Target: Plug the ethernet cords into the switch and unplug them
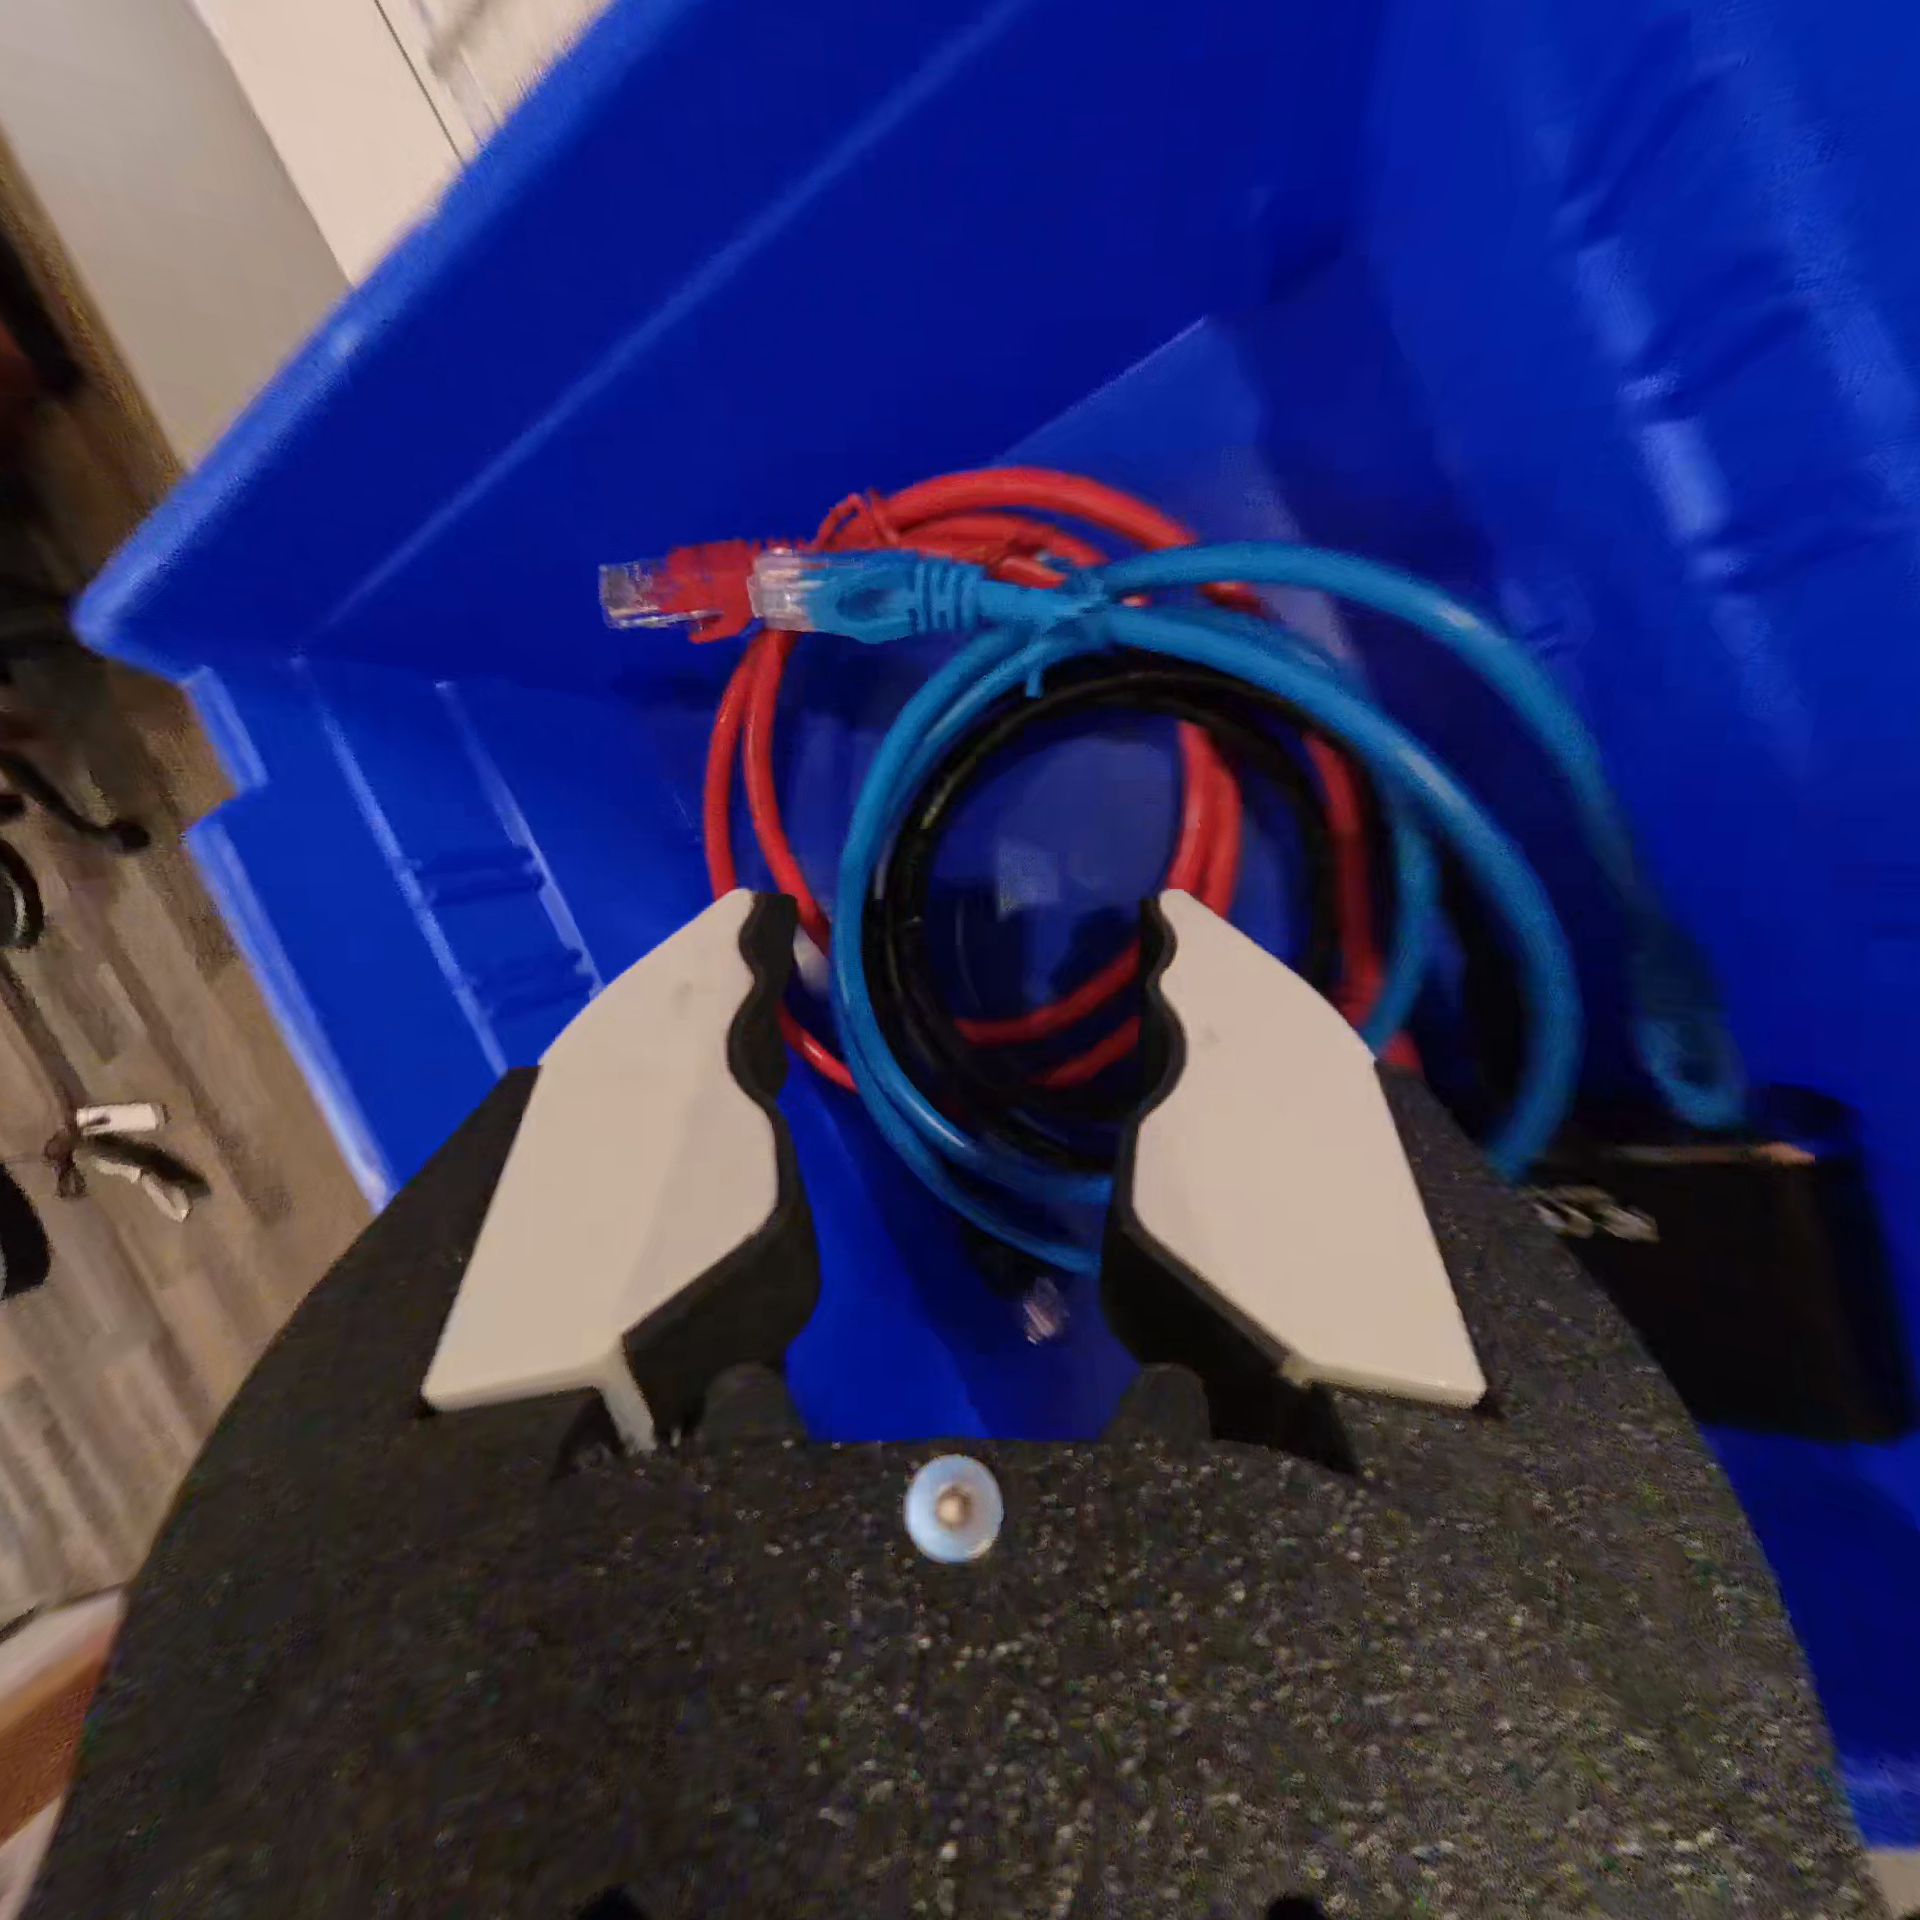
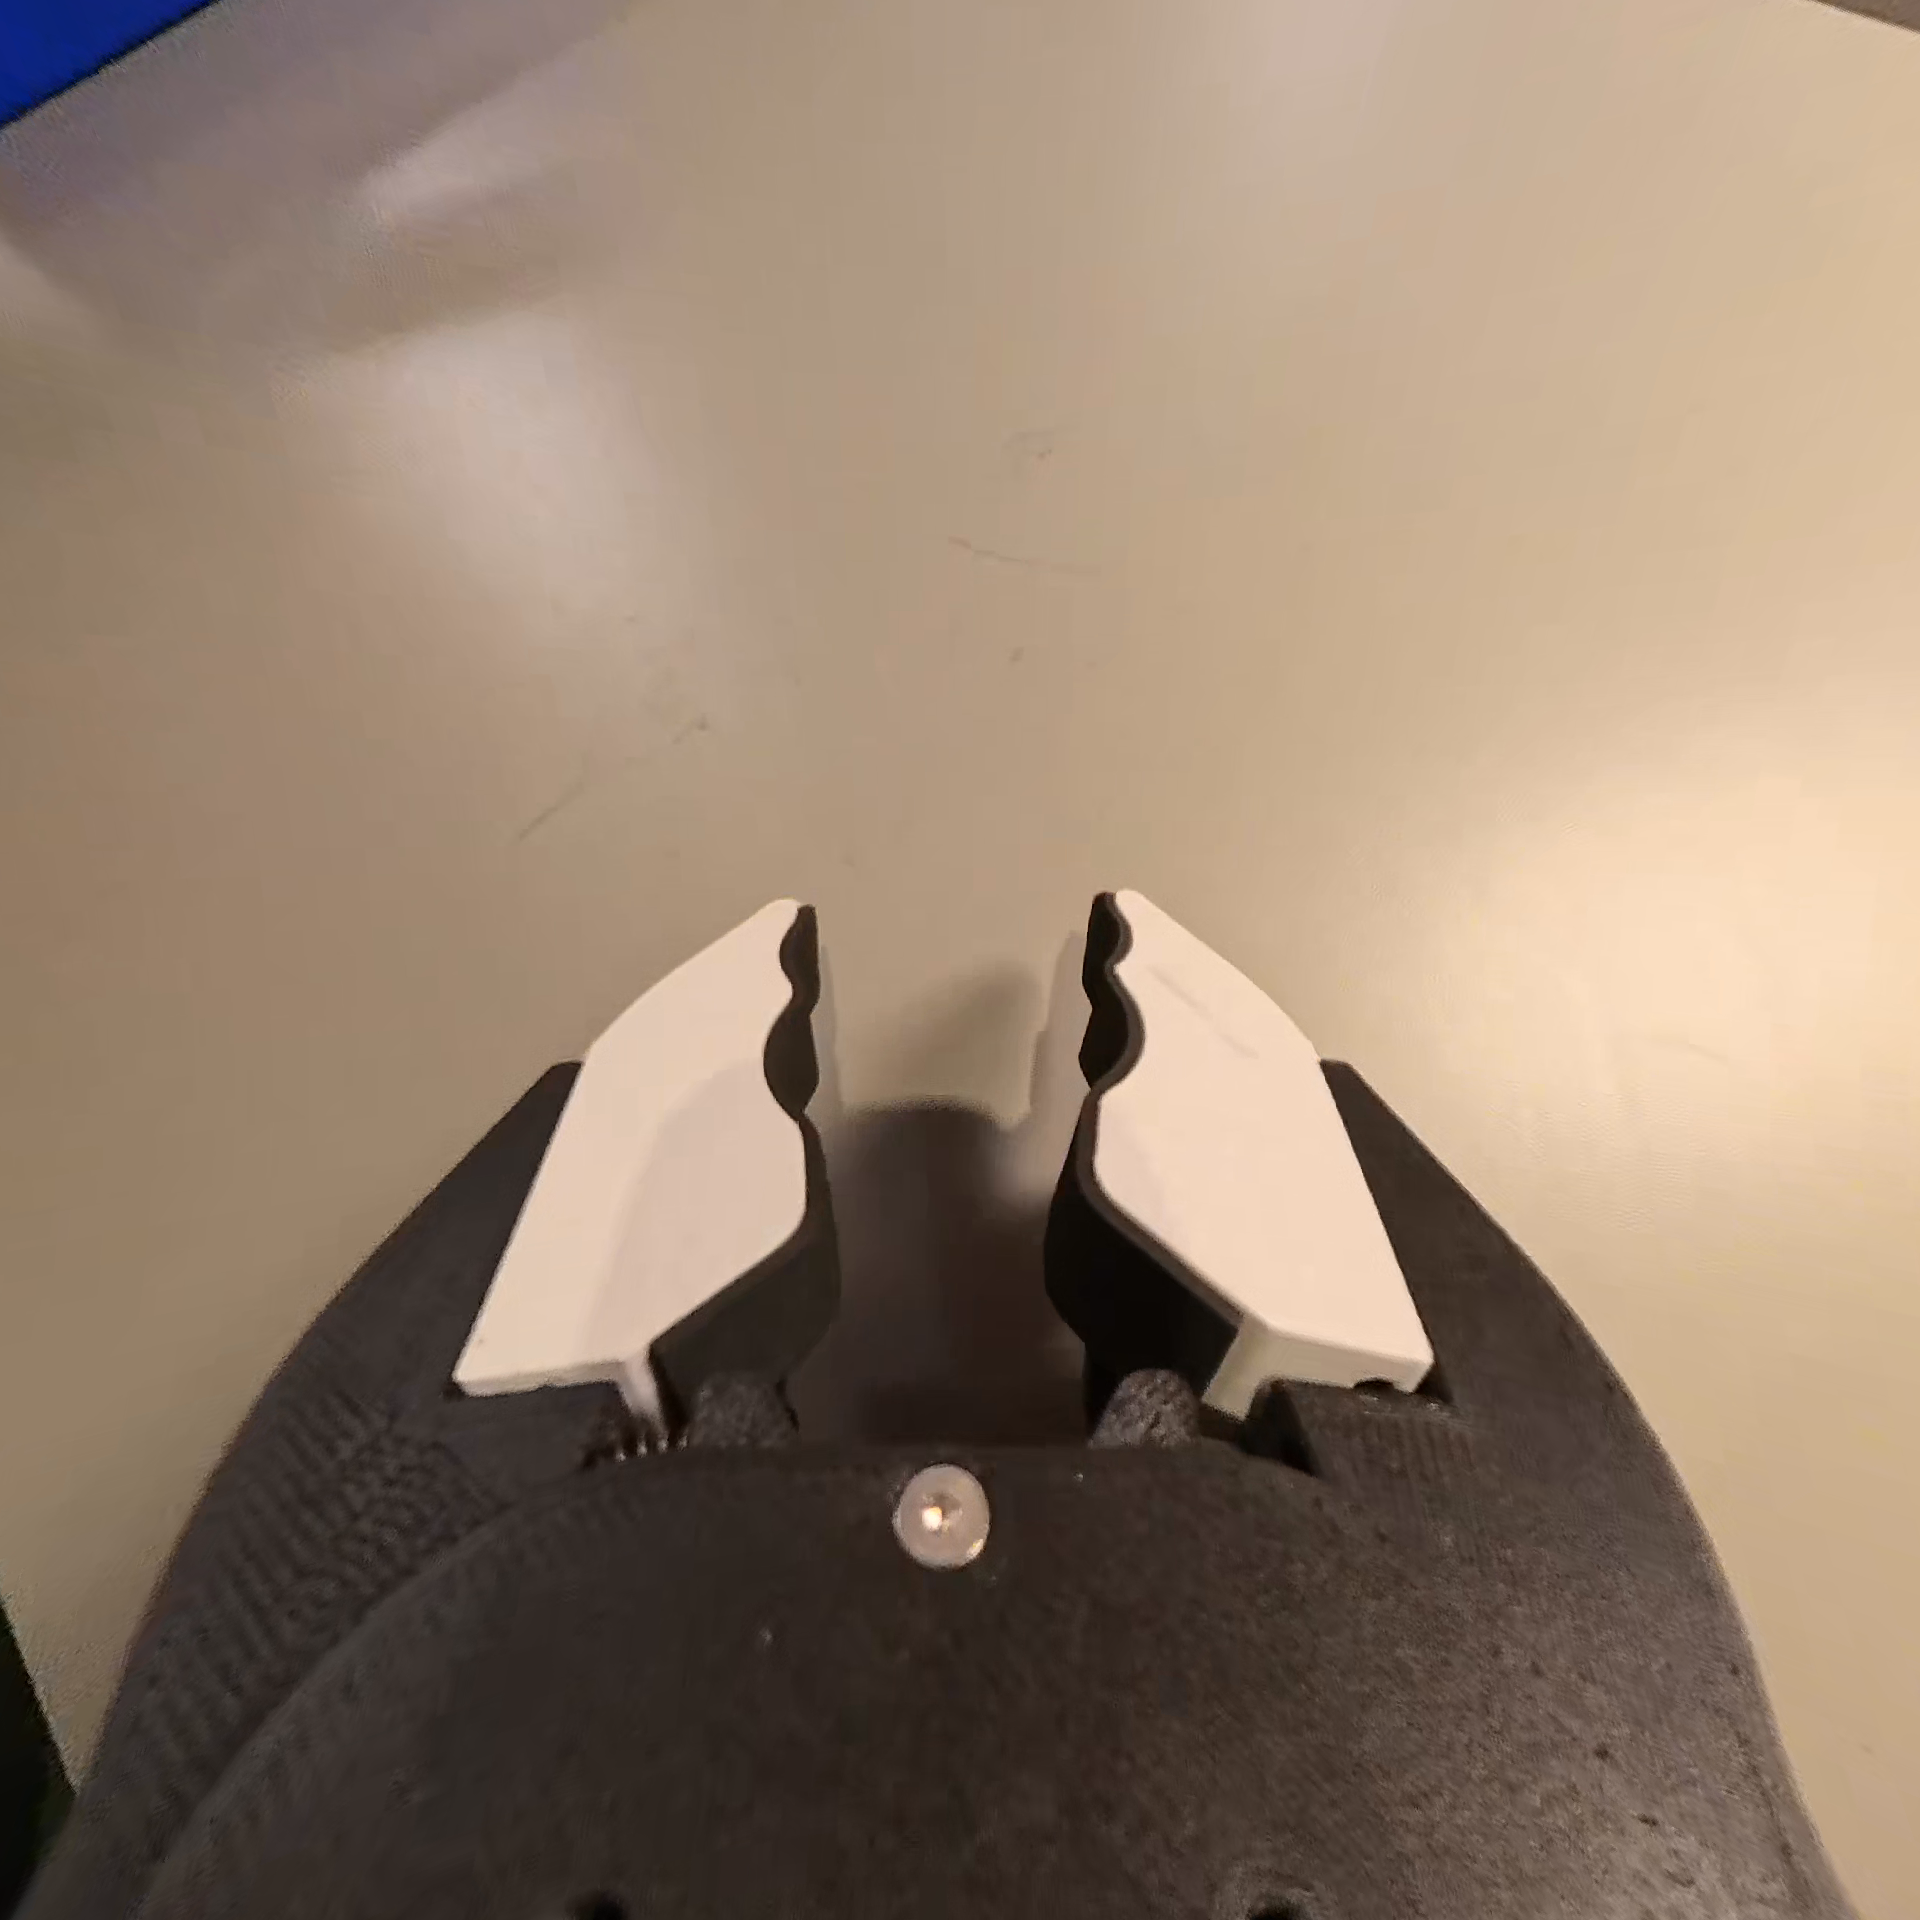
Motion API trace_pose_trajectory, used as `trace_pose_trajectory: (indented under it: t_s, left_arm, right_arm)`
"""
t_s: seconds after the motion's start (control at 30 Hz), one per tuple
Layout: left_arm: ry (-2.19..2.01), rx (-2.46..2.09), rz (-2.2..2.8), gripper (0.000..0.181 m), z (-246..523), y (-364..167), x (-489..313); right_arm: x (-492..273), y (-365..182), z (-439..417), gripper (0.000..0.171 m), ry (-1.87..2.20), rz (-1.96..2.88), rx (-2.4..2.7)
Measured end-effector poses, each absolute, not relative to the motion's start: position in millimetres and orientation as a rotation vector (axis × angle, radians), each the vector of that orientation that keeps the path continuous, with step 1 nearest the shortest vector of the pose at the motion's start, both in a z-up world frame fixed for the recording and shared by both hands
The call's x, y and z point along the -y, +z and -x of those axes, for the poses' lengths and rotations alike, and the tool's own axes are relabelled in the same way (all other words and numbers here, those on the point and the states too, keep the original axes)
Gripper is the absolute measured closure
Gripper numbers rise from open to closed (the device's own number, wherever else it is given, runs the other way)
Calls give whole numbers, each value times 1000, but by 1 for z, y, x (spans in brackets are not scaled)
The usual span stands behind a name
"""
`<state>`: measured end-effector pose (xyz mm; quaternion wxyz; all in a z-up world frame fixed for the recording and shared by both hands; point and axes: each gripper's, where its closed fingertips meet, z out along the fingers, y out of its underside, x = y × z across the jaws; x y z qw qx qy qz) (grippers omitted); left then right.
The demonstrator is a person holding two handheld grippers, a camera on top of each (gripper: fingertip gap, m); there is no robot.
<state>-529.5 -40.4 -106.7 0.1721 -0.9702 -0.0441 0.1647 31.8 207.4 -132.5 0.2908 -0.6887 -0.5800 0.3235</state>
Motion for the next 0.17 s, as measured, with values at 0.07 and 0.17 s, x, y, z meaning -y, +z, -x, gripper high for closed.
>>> trace_pose_trajectory:
  t_s: [0.07, 0.17]
  left_arm:
    - [456, 110, 2868, 117, 544, -126, 40]
    - [370, 47, 3006, 122, 550, -146, 36]
  right_arm:
    - [-207, -136, -32, 121, 837, 1850, 1568]
    - [-204, -141, -31, 120, 816, 1859, 1611]
